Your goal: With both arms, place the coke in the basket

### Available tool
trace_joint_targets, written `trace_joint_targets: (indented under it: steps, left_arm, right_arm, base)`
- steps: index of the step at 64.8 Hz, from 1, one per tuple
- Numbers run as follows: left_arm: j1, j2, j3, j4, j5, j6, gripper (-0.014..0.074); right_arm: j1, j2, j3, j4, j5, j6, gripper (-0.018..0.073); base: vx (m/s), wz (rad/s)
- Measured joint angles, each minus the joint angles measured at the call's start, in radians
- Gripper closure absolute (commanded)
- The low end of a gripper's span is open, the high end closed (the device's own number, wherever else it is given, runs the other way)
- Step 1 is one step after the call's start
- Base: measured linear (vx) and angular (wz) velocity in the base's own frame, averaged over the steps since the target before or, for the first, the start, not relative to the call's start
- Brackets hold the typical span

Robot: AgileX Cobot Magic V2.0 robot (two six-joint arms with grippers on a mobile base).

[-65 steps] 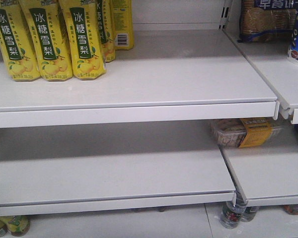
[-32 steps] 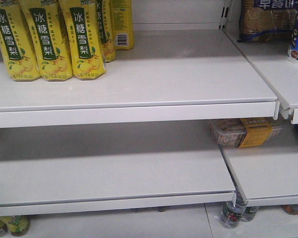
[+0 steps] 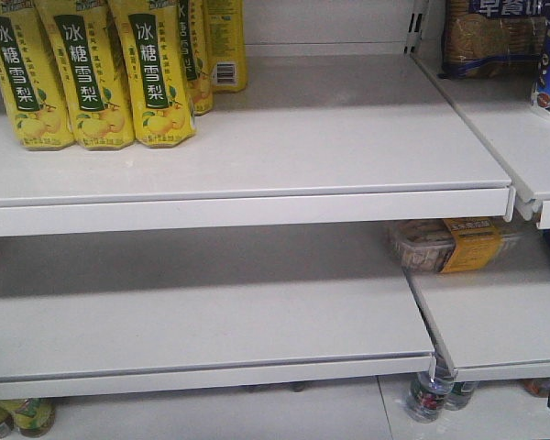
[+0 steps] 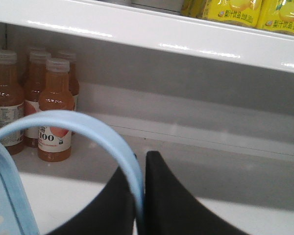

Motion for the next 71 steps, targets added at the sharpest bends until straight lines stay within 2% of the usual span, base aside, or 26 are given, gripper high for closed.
trace_joint_targets:
  steps: [13,25,32,40,71]
  left_arm:
    - [0.000,0.000,0.000,0.000,0.000,0.000,0.0603]
    - [0.000,0.000,0.000,0.000,0.000,0.000,0.0603]
    - [0.000,0.000,0.000,0.000,0.000,0.000,0.0603]
    - [0.000,0.000,0.000,0.000,0.001,0.000,0.0603]
    - [0.000,0.000,0.000,0.000,0.002,0.000,0.0603]
  right_arm:
    - [-0.288,-0.066,0.117,0.193,-0.193,-0.126,0.0564]
    - [-0.555,-0.135,0.231,0.441,-0.334,-0.245,0.0564]
    - [-0.643,-0.183,0.293,0.511,-0.383,-0.270,0.0564]
    - [-0.666,-0.205,0.305,0.507,-0.440,-0.275,0.0564]
    - [-0.666,-0.208,0.305,0.343,-0.573,-0.287,0.0564]
  base:
    - [0.00,0.00]
    - [0.00,0.00]
    - [0.00,0.00]
    - [0.00,0.00]
    - [0.00,0.00]
